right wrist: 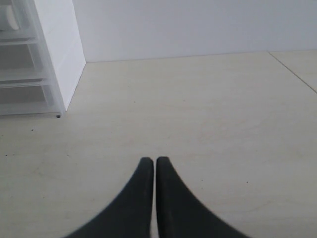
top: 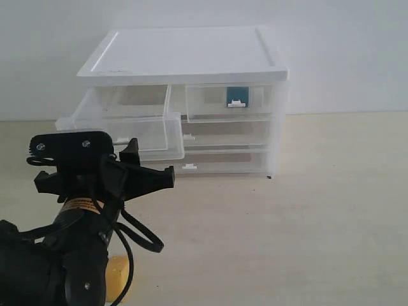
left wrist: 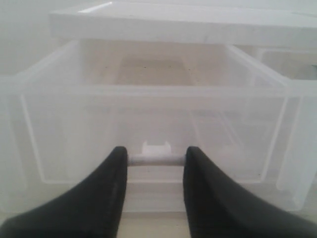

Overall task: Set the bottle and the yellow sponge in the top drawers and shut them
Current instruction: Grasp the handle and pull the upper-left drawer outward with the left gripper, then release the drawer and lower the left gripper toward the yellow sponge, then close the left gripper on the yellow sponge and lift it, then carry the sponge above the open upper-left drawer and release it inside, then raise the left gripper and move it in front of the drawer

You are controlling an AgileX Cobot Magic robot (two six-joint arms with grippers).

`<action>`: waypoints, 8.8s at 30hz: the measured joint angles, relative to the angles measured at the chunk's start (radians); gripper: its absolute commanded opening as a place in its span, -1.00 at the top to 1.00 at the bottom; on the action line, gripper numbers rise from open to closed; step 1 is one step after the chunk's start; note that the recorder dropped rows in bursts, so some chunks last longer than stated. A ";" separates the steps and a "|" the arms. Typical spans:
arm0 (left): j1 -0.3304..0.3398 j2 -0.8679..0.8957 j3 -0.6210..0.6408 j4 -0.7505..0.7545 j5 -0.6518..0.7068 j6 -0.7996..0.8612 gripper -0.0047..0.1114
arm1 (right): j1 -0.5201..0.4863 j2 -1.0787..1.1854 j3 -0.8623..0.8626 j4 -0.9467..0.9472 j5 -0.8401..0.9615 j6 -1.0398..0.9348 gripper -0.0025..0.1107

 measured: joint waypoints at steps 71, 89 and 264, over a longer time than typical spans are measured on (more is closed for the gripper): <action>-0.002 -0.486 0.068 -0.743 1.261 1.377 -0.46 | 0.000 0.000 0.000 0.000 0.000 0.000 0.96; -0.002 -0.486 0.042 0.142 1.825 0.306 -0.13 | 0.000 0.000 0.000 0.000 0.000 0.000 0.96; 0.614 -0.282 -0.850 0.752 2.398 0.364 0.84 | 0.000 0.000 0.000 0.000 0.002 0.000 0.96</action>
